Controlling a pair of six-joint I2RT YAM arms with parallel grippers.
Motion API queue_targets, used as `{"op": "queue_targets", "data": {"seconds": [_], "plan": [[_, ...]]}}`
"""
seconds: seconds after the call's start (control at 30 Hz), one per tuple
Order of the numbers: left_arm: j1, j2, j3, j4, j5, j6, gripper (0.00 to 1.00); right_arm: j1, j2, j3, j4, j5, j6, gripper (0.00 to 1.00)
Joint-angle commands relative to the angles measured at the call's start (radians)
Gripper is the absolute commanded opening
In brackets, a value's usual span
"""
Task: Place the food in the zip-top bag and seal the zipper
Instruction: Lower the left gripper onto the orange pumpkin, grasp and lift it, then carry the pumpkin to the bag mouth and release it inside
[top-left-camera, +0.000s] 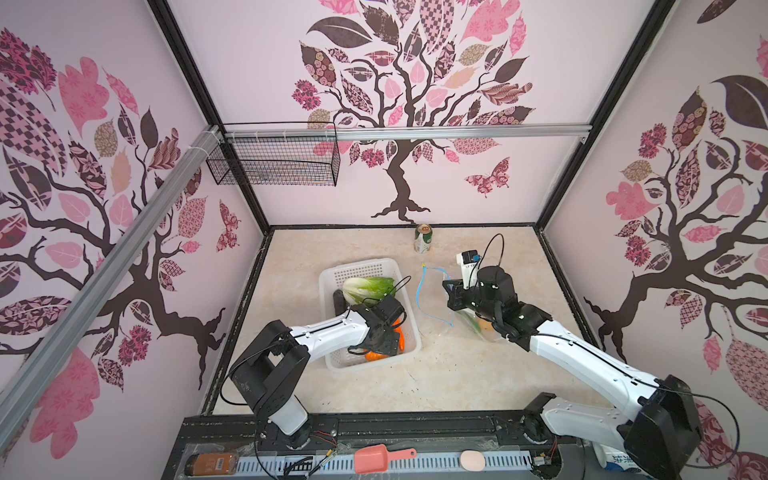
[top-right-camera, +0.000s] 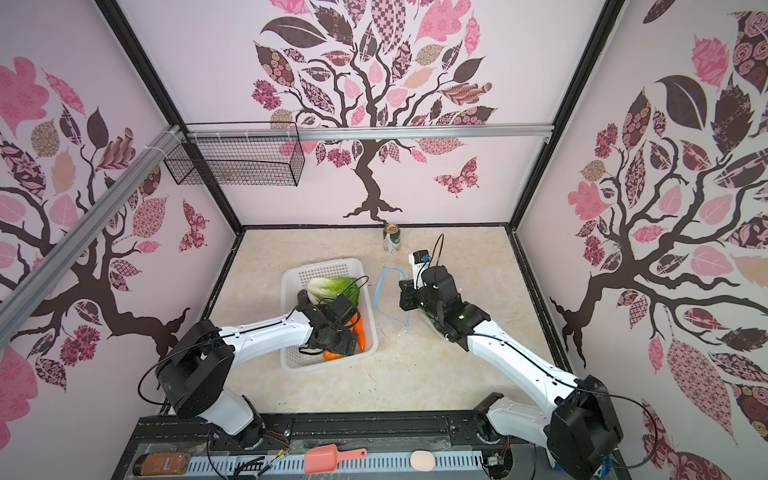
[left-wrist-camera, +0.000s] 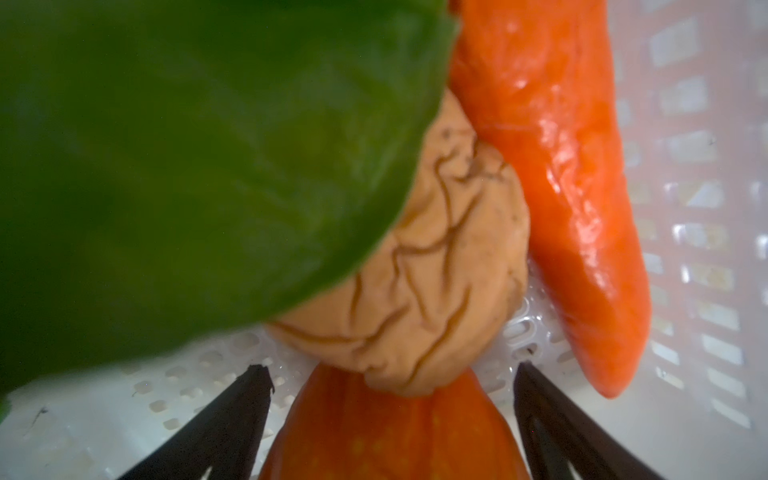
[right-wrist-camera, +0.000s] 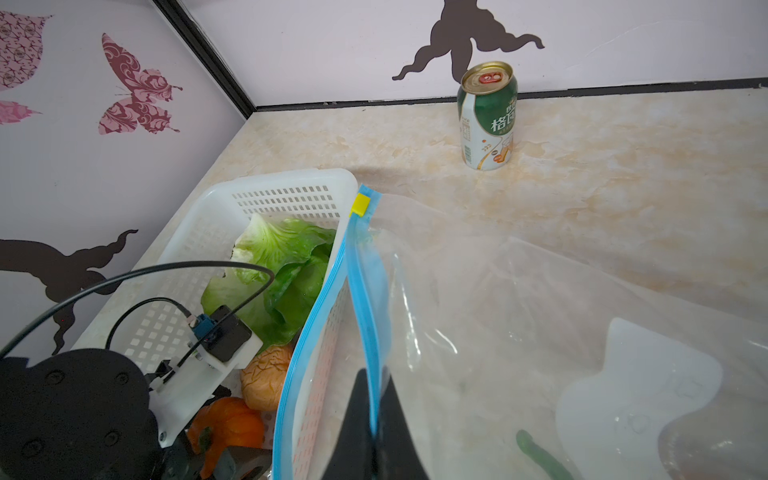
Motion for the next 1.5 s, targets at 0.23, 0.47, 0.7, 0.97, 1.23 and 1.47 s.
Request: {"op": "queue_targets", "data": {"seconds": [0.23, 0.47, 0.7, 0.97, 1.23, 1.47], "plan": [[-0.002, -0.053, -0.020, -0.019, -0.025, 0.017, 0.65, -0.005, -0.028, 0.001, -0.007, 0.025, -0.009, 0.00], [0.022, -0.167, 0.010, -0.051, -0.043, 0.036, 0.66, -0.005, -0.028, -0.001, -0.003, 0.029, -0.006, 0.00], [0.042, -0.304, 0.059, -0.031, -0.036, 0.052, 0.66, -0.005, -0.029, -0.004, 0.002, 0.030, -0.002, 0.00], [0.057, -0.409, 0.062, 0.256, 0.037, 0.043, 0.67, -0.005, -0.037, -0.007, 0.012, 0.023, 0.007, 0.00], [0.058, -0.314, 0.123, 0.524, 0.210, 0.032, 0.66, -0.004, -0.051, -0.009, 0.016, 0.011, 0.013, 0.00], [0.052, -0.178, 0.183, 0.630, 0.309, -0.006, 0.66, -0.005, -0.065, -0.010, 0.019, -0.011, 0.027, 0.00]]}}
